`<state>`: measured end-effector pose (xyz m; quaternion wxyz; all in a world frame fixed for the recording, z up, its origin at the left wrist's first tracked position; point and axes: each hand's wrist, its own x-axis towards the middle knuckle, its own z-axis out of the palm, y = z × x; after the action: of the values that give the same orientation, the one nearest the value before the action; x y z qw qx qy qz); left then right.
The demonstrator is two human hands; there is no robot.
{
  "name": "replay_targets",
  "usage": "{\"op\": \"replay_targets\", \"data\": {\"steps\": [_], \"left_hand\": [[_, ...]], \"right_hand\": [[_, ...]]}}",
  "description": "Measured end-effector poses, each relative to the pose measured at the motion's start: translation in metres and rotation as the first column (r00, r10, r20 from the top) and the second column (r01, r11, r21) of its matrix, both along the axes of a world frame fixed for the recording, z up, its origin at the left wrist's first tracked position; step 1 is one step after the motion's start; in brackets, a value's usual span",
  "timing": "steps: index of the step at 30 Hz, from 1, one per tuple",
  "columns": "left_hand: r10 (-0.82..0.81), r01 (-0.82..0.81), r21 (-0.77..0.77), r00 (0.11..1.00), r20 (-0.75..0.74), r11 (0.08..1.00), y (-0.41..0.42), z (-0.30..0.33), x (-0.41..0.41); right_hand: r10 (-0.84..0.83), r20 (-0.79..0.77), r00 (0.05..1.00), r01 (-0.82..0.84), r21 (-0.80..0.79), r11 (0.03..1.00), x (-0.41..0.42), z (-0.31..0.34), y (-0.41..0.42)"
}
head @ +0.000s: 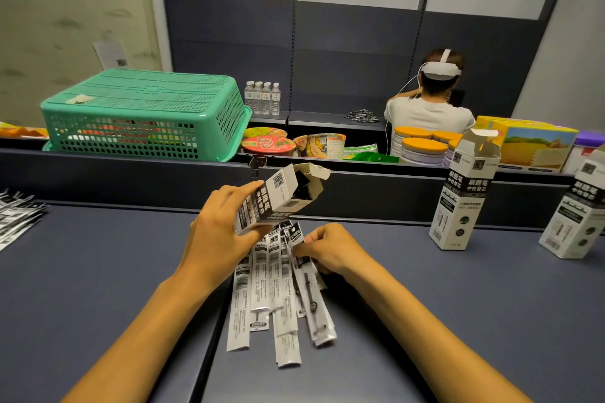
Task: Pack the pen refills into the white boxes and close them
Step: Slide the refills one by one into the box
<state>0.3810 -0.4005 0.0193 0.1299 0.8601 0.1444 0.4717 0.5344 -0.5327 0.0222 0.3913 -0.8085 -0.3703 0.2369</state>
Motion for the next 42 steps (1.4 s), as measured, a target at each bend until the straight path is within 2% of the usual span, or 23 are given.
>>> {"op": "replay_targets", "data": {"steps": [6, 12, 16, 21, 24, 32, 35, 40, 42], "left_hand": [[0.000, 0.000, -0.004, 1.000, 0.001, 1.000, 0.000, 0.000, -0.001], [0.001, -0.001, -0.002, 1.000, -0.005, 1.000, 0.001, -0.001, -0.001], [0.001, -0.001, -0.005, 1.000, -0.010, 1.000, 0.002, -0.002, -0.001], [0.005, -0.005, -0.004, 1.000, -0.013, 1.000, 0.001, -0.002, -0.001], [0.002, -0.002, -0.007, 1.000, -0.010, 1.000, 0.001, -0.001, -0.001], [0.000, 0.000, -0.008, 1.000, -0.005, 1.000, 0.002, -0.001, -0.001], [-0.001, 0.001, -0.013, 1.000, -0.005, 1.000, 0.002, -0.002, -0.001], [-0.004, 0.004, -0.014, 1.000, -0.002, 1.000, 0.001, 0.000, -0.001], [-0.007, 0.008, -0.014, 1.000, 0.002, 1.000, 0.001, 0.000, -0.001]], "right_hand": [[0.009, -0.239, 0.971, 0.033, 0.171, 0.985, 0.006, 0.010, -0.014], [0.080, -0.312, 0.947, -0.020, 0.190, 0.982, 0.012, 0.011, -0.019], [0.137, -0.243, 0.960, -0.089, 0.197, 0.976, 0.014, 0.015, -0.025], [0.165, -0.067, 0.984, -0.151, 0.178, 0.972, 0.013, 0.015, -0.030], [0.155, -0.072, 0.985, -0.139, 0.194, 0.971, 0.013, 0.018, -0.031], [0.208, -0.213, 0.955, -0.155, 0.242, 0.958, 0.015, 0.027, -0.038], [0.207, -0.186, 0.961, -0.156, 0.256, 0.954, 0.018, 0.028, -0.040], [0.203, -0.043, 0.978, -0.193, 0.163, 0.967, 0.018, 0.027, -0.042], [0.193, -0.029, 0.981, -0.184, 0.187, 0.965, 0.017, 0.027, -0.042]]}}
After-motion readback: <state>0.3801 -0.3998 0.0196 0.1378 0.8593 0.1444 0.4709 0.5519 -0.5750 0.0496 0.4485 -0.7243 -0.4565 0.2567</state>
